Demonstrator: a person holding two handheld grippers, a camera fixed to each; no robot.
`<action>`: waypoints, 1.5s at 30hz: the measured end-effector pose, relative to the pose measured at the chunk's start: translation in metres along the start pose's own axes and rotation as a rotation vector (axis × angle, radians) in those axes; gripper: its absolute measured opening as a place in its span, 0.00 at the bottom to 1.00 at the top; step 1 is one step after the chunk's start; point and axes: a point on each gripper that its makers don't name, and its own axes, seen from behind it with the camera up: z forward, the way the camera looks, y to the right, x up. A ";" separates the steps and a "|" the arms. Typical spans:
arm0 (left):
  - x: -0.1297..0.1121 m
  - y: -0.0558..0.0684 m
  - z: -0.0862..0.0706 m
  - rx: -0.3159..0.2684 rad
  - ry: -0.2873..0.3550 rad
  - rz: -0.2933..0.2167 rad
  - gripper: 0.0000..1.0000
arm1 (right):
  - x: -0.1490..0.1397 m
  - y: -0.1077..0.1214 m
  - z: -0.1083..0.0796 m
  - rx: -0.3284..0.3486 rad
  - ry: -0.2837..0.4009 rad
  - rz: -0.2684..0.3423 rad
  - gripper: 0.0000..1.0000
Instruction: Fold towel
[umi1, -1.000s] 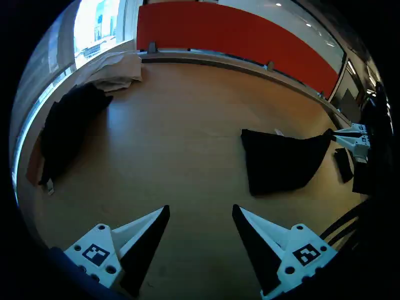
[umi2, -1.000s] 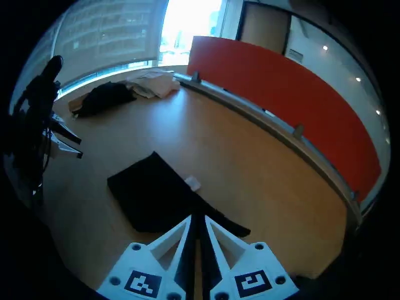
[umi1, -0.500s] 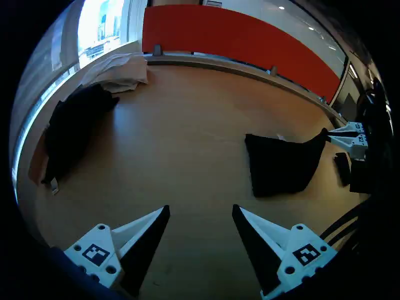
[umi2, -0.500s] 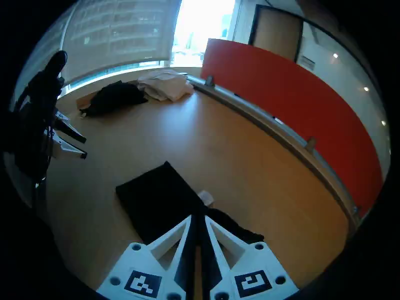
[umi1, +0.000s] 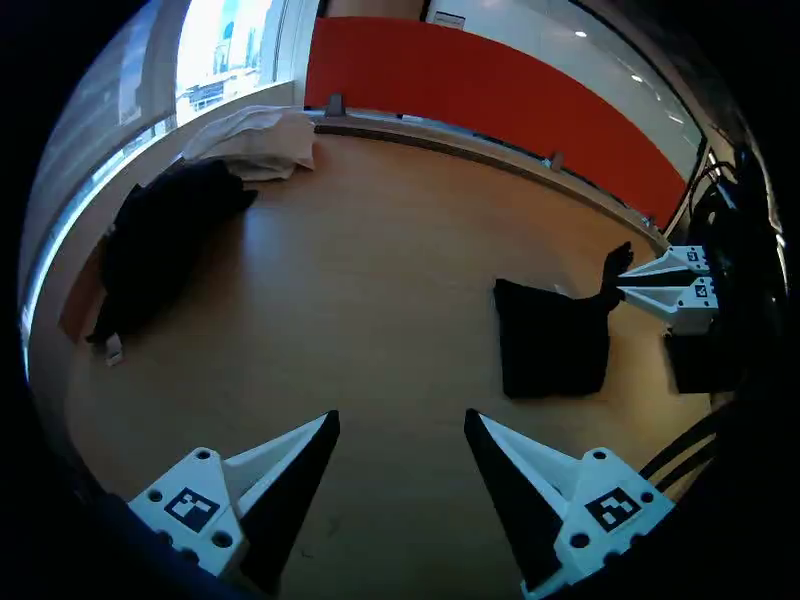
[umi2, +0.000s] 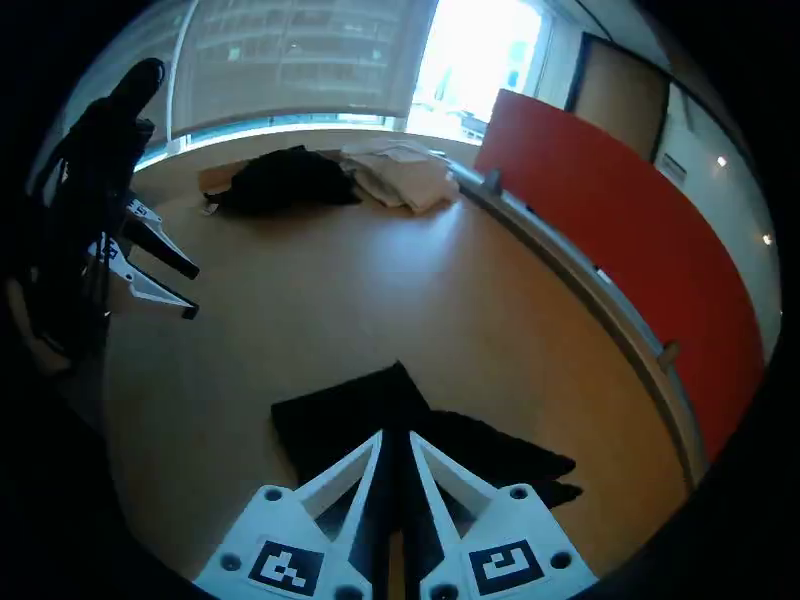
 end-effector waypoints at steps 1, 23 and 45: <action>-0.001 -0.001 -0.001 0.002 0.002 -0.005 0.93 | 0.001 -0.004 0.004 0.010 -0.002 -0.006 0.04; -0.013 -0.006 -0.009 0.021 0.006 -0.055 0.93 | -0.026 -0.072 0.060 0.183 -0.102 -0.012 0.16; -0.011 -0.001 -0.004 0.017 0.002 -0.047 0.93 | -0.064 -0.050 0.026 0.094 -0.120 0.078 0.63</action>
